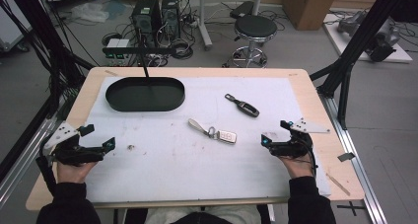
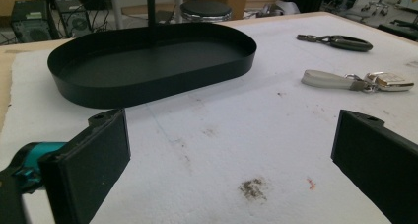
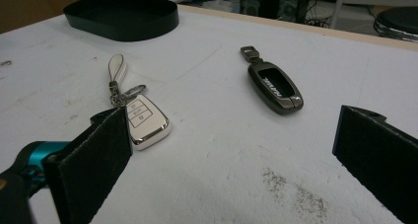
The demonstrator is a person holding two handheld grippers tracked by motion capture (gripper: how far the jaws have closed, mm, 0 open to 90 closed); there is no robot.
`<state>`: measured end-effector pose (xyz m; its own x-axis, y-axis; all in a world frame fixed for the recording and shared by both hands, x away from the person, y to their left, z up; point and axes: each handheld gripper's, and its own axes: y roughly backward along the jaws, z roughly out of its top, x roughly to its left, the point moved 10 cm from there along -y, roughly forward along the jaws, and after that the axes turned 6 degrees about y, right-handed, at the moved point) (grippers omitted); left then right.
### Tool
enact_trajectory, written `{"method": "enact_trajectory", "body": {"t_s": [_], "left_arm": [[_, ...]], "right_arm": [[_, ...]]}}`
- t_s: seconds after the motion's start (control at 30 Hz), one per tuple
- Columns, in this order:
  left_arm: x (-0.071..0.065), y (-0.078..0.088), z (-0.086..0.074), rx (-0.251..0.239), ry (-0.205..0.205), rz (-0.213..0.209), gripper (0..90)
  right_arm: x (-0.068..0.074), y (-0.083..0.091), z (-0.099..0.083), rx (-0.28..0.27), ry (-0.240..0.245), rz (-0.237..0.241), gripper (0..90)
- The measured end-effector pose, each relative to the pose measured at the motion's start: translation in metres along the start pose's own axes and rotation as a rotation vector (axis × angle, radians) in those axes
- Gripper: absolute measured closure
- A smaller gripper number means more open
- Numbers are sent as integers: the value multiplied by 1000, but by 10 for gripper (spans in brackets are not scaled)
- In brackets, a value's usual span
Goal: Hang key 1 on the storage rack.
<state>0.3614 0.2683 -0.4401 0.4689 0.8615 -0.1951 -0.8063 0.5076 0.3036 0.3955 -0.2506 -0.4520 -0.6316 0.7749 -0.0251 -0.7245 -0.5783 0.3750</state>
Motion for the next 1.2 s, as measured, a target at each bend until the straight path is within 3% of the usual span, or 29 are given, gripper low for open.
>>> {"method": "enact_trajectory", "body": {"t_s": [0.2,0.3,0.8,0.93,0.97,1.03,1.2], "left_arm": [[2,-2,-2,-1,7,1,19],[1,-5,-5,6,9,-7,19],[3,-3,-9,11,19,2,19],[2,-2,-10,13,22,3,19],[2,-2,-10,12,23,3,19],[2,-2,-10,11,25,0,19],[4,-2,-11,14,28,2,19]], "right_arm": [[-2,2,-2,-2,-6,-7,8],[-3,3,-5,-11,-32,8,8],[1,-2,-8,13,-1,3,8],[3,-6,-6,31,0,9,8],[3,-10,-6,60,-16,8,8],[4,-11,-6,64,-26,15,8],[9,-19,1,99,28,32,8]]}}
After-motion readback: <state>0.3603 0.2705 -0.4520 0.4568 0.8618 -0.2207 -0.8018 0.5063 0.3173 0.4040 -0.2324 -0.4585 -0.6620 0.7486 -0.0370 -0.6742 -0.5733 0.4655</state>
